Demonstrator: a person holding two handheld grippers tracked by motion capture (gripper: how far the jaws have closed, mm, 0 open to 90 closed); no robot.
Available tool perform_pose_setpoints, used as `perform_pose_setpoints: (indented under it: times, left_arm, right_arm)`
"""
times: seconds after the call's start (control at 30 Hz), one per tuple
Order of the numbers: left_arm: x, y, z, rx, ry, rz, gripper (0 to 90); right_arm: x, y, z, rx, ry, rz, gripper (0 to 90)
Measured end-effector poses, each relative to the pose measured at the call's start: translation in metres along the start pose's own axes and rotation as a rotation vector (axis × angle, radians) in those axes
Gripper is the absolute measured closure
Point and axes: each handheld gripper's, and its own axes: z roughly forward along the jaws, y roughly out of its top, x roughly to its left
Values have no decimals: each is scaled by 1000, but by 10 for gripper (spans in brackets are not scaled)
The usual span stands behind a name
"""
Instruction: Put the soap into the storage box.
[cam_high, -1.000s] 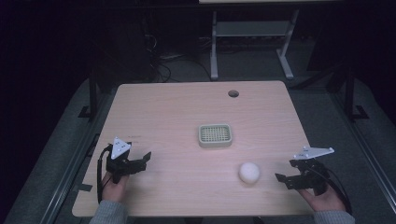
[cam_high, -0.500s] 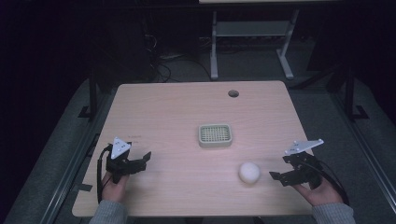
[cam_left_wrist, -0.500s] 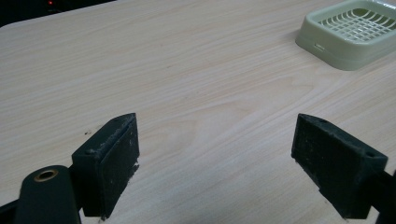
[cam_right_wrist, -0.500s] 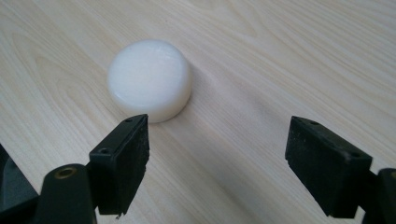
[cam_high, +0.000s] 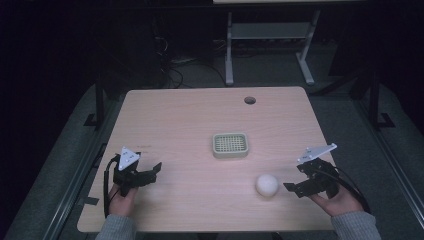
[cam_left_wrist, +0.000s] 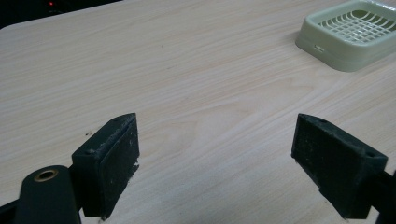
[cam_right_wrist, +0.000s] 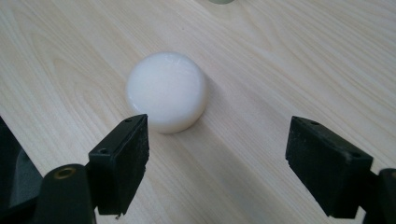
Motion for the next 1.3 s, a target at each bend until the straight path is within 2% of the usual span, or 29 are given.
perform_pose_setpoints:
  times: [0.37, 1.03, 1.2, 1.3]
  left_arm:
    - [-1, 0, 0, -5, 3, -5, 148]
    - [1, 1, -1, -4, 6, -10, 148]
    - [1, 1, -1, -3, 6, -8, 149]
    - [0, 0, -1, -4, 6, -11, 148]
  right_arm:
    - [5, 11, 7, 42, 27, -32, 199]
    - [15, 32, 19, 103, 49, -92, 180]
    - [18, 38, 24, 119, 56, -105, 177]
    - [20, 42, 31, 149, 58, -124, 175]
